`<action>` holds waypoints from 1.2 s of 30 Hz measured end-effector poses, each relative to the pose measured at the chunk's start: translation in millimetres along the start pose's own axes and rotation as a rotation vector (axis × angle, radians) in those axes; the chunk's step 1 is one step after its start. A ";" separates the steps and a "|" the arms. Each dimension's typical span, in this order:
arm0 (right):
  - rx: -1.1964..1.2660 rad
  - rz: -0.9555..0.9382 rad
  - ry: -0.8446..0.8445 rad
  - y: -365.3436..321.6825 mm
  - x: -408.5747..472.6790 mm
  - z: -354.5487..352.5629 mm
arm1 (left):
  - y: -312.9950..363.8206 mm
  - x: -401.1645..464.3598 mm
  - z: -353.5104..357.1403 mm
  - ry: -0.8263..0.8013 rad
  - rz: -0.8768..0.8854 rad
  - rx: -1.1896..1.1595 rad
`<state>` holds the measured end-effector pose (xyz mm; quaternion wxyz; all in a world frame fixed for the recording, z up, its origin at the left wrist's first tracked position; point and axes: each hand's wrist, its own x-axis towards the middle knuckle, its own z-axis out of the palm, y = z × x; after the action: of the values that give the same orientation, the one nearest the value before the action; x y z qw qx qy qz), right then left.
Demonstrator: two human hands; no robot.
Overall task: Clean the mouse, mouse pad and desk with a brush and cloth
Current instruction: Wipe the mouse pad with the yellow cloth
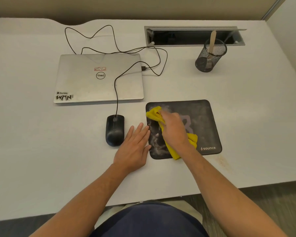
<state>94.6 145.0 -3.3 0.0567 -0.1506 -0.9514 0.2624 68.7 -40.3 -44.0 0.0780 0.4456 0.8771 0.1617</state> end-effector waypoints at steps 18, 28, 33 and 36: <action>0.147 -0.020 -0.444 15.2 -32.2 -44.5 | -2.0 -0.4 -2.5 -0.027 -0.005 -0.027; 0.407 0.336 -0.122 1.7 25.7 -10.3 | -0.2 -0.8 -2.7 -0.027 -0.031 -0.035; -0.215 -0.011 0.335 -0.3 4.3 2.5 | 0.4 -0.4 -3.4 -0.009 -0.025 -0.041; -0.177 -0.032 0.225 -0.6 0.1 4.3 | 0.7 -0.1 -3.1 -0.002 -0.024 -0.050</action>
<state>93.6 142.4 -6.7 0.1536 -0.1680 -0.9608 0.1583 68.4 -40.7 -40.8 0.0920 0.4331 0.8779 0.1823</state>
